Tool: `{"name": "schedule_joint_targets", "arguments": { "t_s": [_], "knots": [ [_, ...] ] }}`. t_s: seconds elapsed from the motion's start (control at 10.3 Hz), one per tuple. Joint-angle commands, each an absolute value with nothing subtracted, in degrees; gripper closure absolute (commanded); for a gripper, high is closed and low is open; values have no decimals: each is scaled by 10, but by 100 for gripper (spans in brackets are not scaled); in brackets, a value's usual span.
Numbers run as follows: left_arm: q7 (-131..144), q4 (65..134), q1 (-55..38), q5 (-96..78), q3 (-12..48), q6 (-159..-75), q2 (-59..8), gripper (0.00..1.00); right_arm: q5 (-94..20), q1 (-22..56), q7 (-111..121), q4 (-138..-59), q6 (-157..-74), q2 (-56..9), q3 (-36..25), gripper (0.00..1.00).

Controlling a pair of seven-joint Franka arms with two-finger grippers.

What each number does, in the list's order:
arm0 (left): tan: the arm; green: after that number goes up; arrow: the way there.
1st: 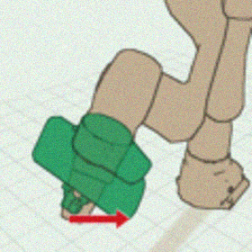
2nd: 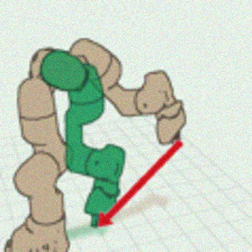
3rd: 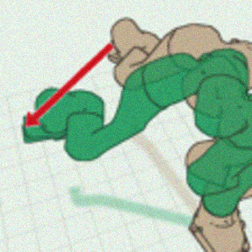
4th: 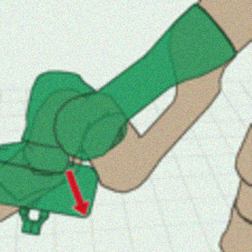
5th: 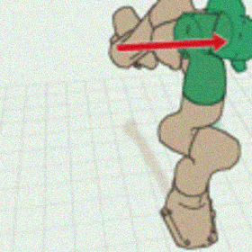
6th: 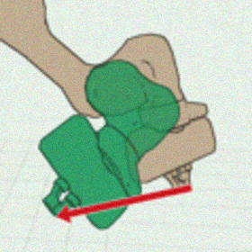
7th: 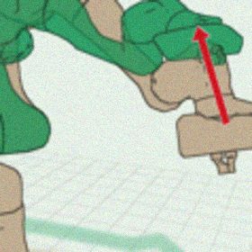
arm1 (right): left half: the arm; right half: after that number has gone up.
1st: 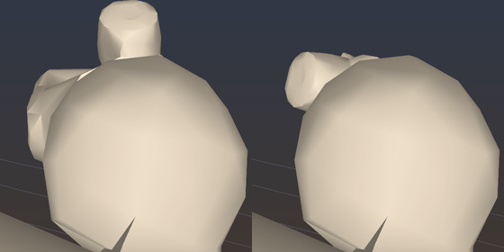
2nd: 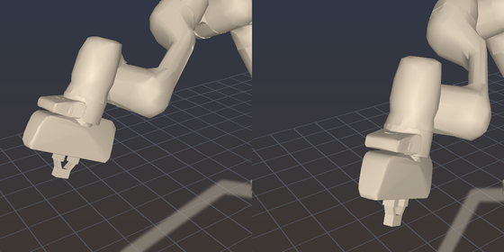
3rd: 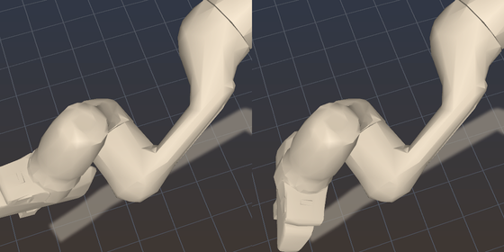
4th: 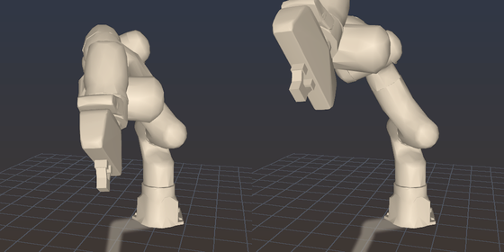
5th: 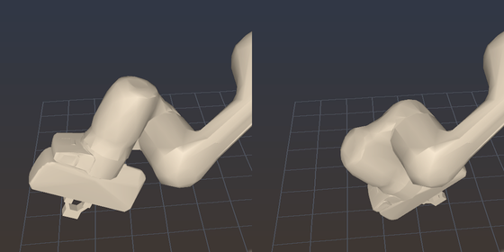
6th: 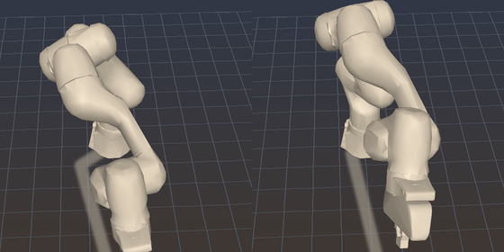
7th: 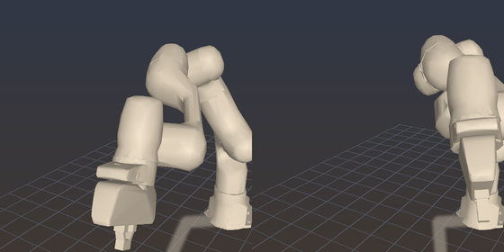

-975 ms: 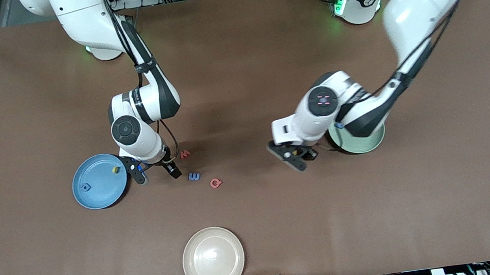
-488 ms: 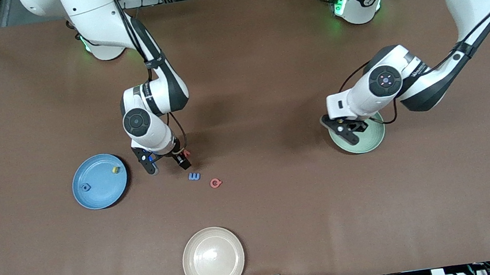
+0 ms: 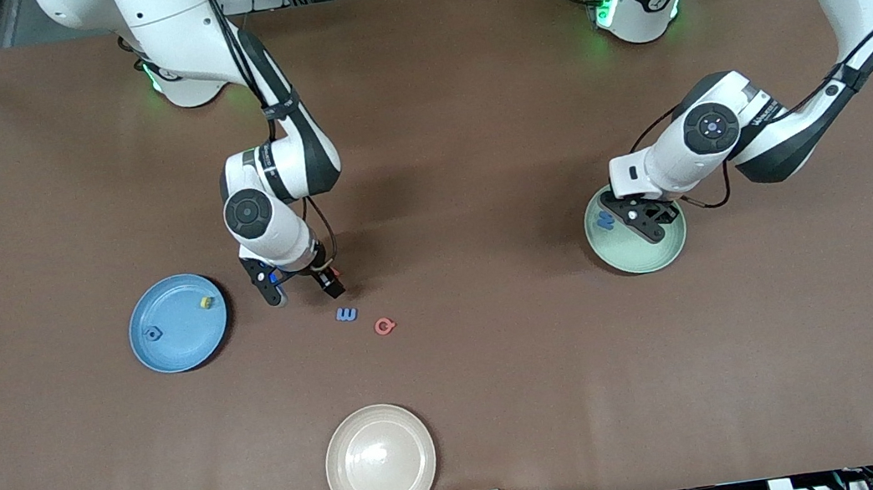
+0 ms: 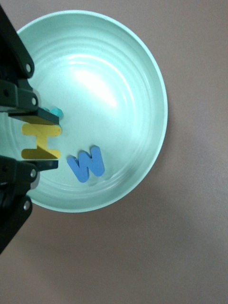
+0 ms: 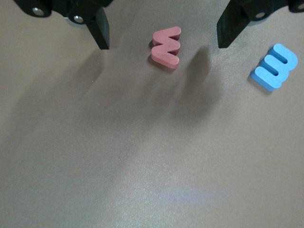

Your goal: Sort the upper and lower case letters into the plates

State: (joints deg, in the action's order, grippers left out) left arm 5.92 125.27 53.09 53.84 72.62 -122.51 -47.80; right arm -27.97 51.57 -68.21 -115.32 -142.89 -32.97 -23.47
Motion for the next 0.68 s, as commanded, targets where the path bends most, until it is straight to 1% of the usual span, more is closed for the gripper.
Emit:
{"name": "schedule_joint_targets", "arguments": {
  "t_s": [0.0, 0.2, 0.29, 0.39, 0.49, 0.59],
  "knots": [
    [61, 1256, 539, 551, 731, -1231, -478, 2, -294, 526, -686, -1164, -1440, -331, -238, 0],
    [69, 1253, 532, 543, 731, -1231, -479, 2, -297, 531, -686, -1164, -1452, -337, -237, 0],
    [70, 1244, 525, 539, 732, -1232, -481, 5, -303, 535, -686, -1164, -1453, -339, -238, 0],
    [78, 1229, 498, 520, 731, -1232, -483, 8, -307, 538, -686, -1164, -1455, -339, -238, 0],
    [123, 1207, 452, 507, 726, -1233, -483, 8, -308, 538, -686, -1164, -1456, -339, -238, 0],
    [167, 1169, 385, 506, 697, -1233, -483, 8, -308, 538, -686, -1165, -1463, -343, -238, 0]
  ]
}}
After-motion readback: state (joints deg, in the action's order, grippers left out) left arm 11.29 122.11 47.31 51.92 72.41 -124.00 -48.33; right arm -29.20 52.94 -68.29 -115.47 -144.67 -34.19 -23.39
